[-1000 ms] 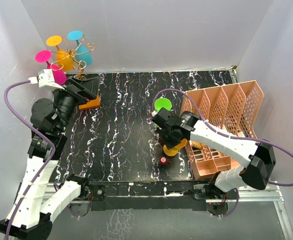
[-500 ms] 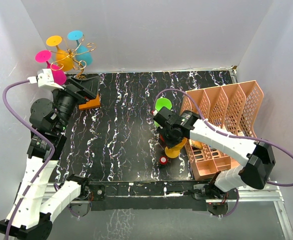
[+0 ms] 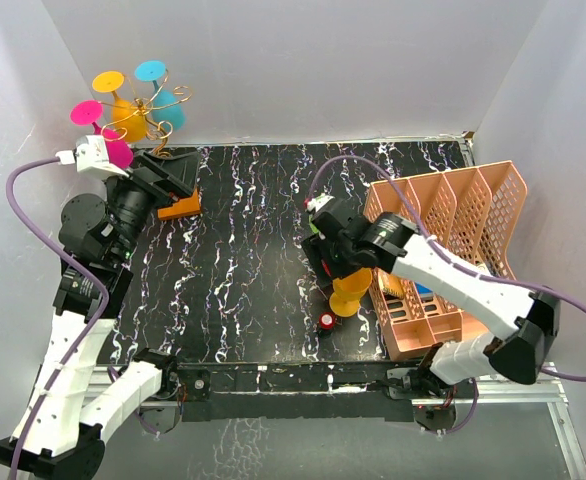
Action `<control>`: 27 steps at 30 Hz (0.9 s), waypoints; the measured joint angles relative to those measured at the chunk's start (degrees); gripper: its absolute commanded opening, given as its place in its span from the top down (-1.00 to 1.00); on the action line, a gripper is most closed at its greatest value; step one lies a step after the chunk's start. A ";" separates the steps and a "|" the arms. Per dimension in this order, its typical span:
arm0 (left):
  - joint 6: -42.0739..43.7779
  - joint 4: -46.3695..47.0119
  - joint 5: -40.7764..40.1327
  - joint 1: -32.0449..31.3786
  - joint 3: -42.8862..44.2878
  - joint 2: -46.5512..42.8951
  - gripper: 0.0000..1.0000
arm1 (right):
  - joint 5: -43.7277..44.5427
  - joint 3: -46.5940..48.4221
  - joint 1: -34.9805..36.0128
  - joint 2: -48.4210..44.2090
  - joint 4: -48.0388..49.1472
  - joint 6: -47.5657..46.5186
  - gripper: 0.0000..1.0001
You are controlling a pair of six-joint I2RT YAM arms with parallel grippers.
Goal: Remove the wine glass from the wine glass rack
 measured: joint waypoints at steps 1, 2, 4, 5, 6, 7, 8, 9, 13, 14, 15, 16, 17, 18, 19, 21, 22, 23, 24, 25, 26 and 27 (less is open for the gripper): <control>0.00 -0.07 0.07 0.00 0.17 0.17 -0.94 | 0.37 0.61 0.00 -0.81 0.35 -0.09 -0.48; 0.02 -0.11 0.13 0.00 0.31 0.33 -0.94 | 0.85 1.18 0.00 -1.92 0.96 -0.33 -0.52; 0.15 -0.42 0.35 0.00 0.76 0.85 -0.94 | 1.84 1.68 0.00 -4.66 2.91 -0.72 -0.60; 0.22 -0.61 0.48 0.00 1.05 1.16 -0.94 | 2.40 1.68 0.00 -6.21 4.04 -0.94 -0.64; 0.42 -1.18 0.52 0.00 1.57 1.68 -0.94 | 2.93 1.68 0.00 -7.61 5.07 -1.11 -0.68; 0.55 -1.64 0.52 0.00 1.99 2.10 -0.94 | 3.45 1.68 0.00 -8.83 6.16 -1.20 -0.71; 0.79 -2.40 0.52 0.00 2.73 2.84 -0.94 | 3.93 1.64 0.00 -9.75 7.13 -1.20 -0.75; 1.09 -3.19 0.52 0.00 3.52 3.56 -0.94 | 4.44 1.49 -0.02 -10.78 8.41 -1.31 -0.78; 3.04 -6.80 0.28 0.00 7.96 7.52 -0.94 | 6.16 0.09 -0.17 -14.23 12.90 -1.90 -0.87; 3.72 -7.85 0.00 0.00 9.49 8.79 -0.94 | 6.54 -0.61 -0.28 -15.19 14.08 -2.36 -0.89; 4.42 -9.05 -0.44 0.00 11.17 10.21 -0.94 | 6.80 -0.98 -0.31 -15.78 14.58 -2.54 -0.90; 5.09 -10.27 -0.96 0.00 12.98 11.82 -0.94 | 7.06 -1.53 -0.33 -16.55 15.34 -2.89 -0.91; 5.77 -11.45 -1.64 0.00 14.86 13.49 -0.94 | 7.23 -1.90 -0.33 -17.16 15.80 -3.15 -0.94; 6.47 -12.50 -2.29 0.00 16.76 15.32 -0.94 | 7.34 -2.38 -0.33 -17.88 16.50 -3.43 -0.96; 7.13 -13.35 -2.97 0.00 18.64 17.18 -0.94 | 7.50 -2.84 -0.33 -18.62 16.96 -3.82 -0.96; 8.50 -14.60 -3.98 0.00 22.05 20.98 -0.94 | 7.76 -3.65 -0.33 -20.00 17.84 -4.31 -0.97; 9.18 -15.26 -4.46 0.07 23.89 23.08 -0.94 | 7.89 -4.24 -0.33 -20.79 18.43 -4.46 -0.98; 9.79 -15.89 -4.72 0.35 25.73 25.24 -0.94 | 8.00 -4.63 -0.33 -21.46 18.67 -4.63 -0.98; 10.29 -16.68 -4.70 0.70 27.71 27.45 -0.94 | 8.04 -5.09 -0.33 -22.12 19.10 -4.74 -0.98; 10.69 -17.33 -4.48 1.27 29.79 29.79 -0.94 | 8.07 -5.49 -0.33 -22.75 19.37 -4.85 -0.98; 10.64 -17.92 -3.82 2.34 31.87 31.95 -0.94 | 8.07 -5.88 -0.33 -23.39 19.71 -5.03 -0.98; 10.38 -17.99 -2.62 3.82 33.46 33.86 -0.94 | 8.04 -6.36 -0.33 -24.04 20.24 -5.20 -0.98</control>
